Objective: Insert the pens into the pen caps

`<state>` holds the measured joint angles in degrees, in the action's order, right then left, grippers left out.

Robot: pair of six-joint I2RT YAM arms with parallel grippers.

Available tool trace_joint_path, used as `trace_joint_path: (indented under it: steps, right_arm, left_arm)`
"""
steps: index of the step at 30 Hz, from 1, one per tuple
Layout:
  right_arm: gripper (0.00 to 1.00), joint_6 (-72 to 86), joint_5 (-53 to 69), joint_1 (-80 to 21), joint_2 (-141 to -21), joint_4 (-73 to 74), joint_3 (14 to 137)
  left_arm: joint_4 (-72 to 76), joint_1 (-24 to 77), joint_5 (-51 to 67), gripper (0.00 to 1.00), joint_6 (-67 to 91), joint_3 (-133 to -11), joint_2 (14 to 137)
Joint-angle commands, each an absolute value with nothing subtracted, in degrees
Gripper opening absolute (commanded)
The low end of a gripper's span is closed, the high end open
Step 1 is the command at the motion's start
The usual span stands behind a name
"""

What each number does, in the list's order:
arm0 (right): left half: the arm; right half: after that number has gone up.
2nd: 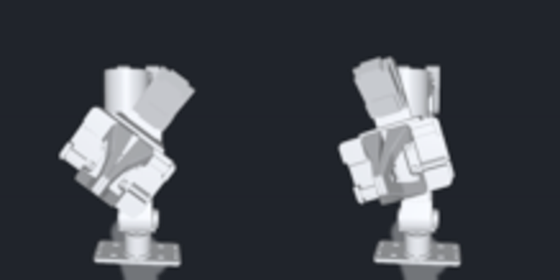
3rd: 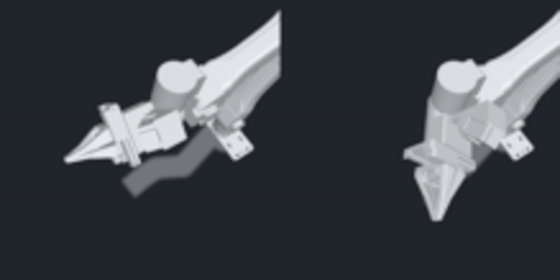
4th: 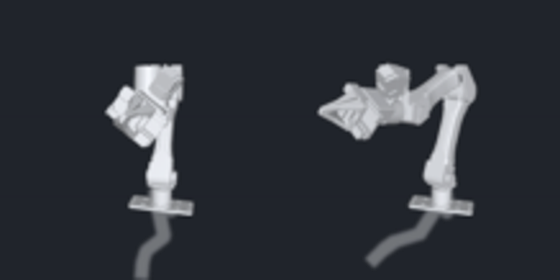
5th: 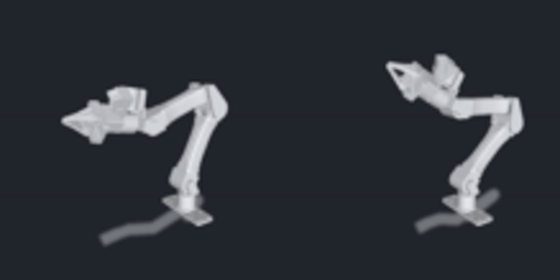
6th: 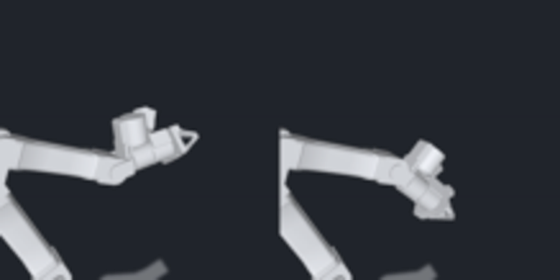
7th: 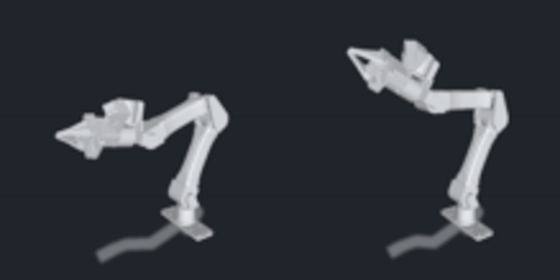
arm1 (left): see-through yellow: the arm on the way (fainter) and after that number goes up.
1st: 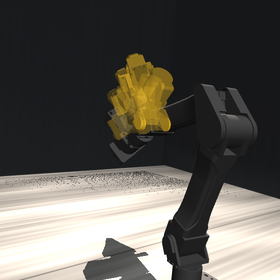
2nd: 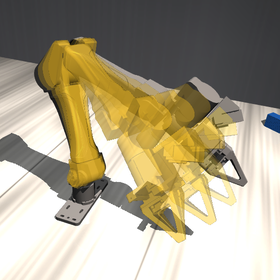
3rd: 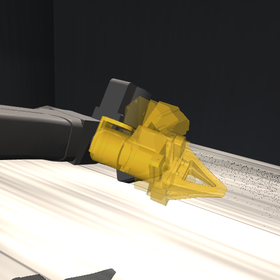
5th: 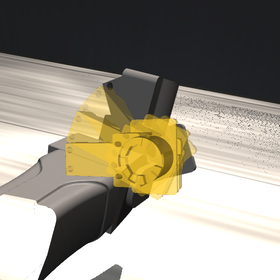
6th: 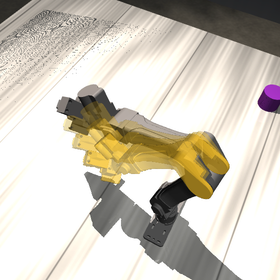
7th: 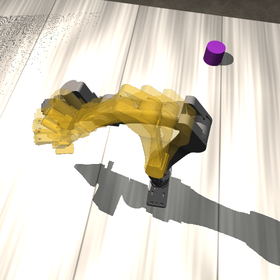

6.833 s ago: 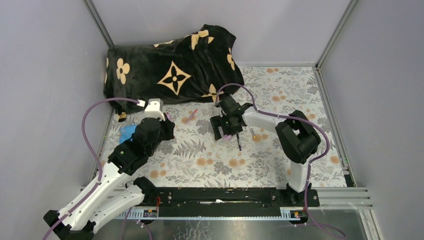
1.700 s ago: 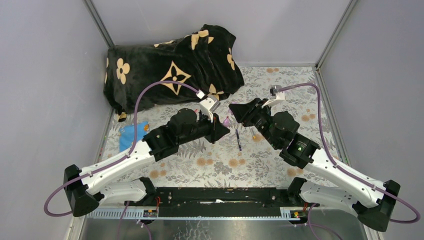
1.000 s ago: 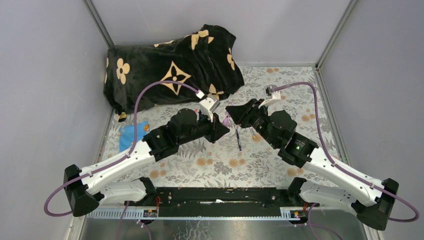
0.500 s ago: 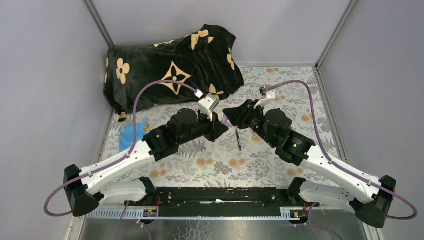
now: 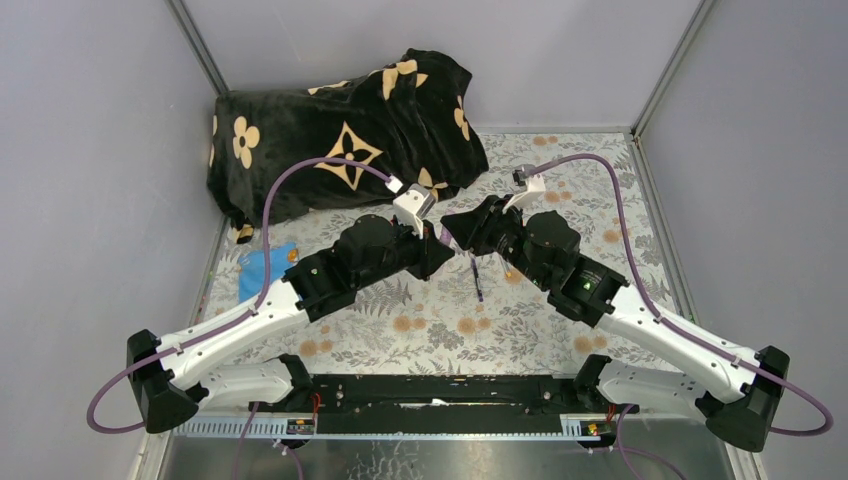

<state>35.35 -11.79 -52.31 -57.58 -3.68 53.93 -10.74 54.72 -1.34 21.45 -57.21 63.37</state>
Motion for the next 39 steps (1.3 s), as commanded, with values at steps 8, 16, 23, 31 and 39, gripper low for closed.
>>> trace_joint_path:
  steps: [8,16,23,31,39]
  right_arm:
    - [0.10,34.0,-8.6,-52.2,-58.7,-1.5,55.5]
    - [0.13,33.2,-7.5,-52.3,-59.1,-1.5,54.2]
    - [0.18,31.6,-3.8,-52.3,-60.1,-1.4,53.9]
    - [0.24,30.0,-0.2,-52.4,-61.1,-0.8,54.5]
    - [0.40,30.5,2.4,-52.4,-60.5,-1.5,54.5]
  left_arm:
    - [-6.3,55.1,-6.1,0.00,22.1,-60.1,62.0]
    - [-5.3,55.1,-8.9,0.00,24.0,-60.5,61.4]
    - [-4.7,55.1,-10.4,0.00,24.5,-61.1,61.4]
    - [-4.8,55.1,-11.7,0.00,24.8,-61.2,61.1]
    - [-5.1,55.1,-11.9,0.00,24.8,-60.9,60.7]
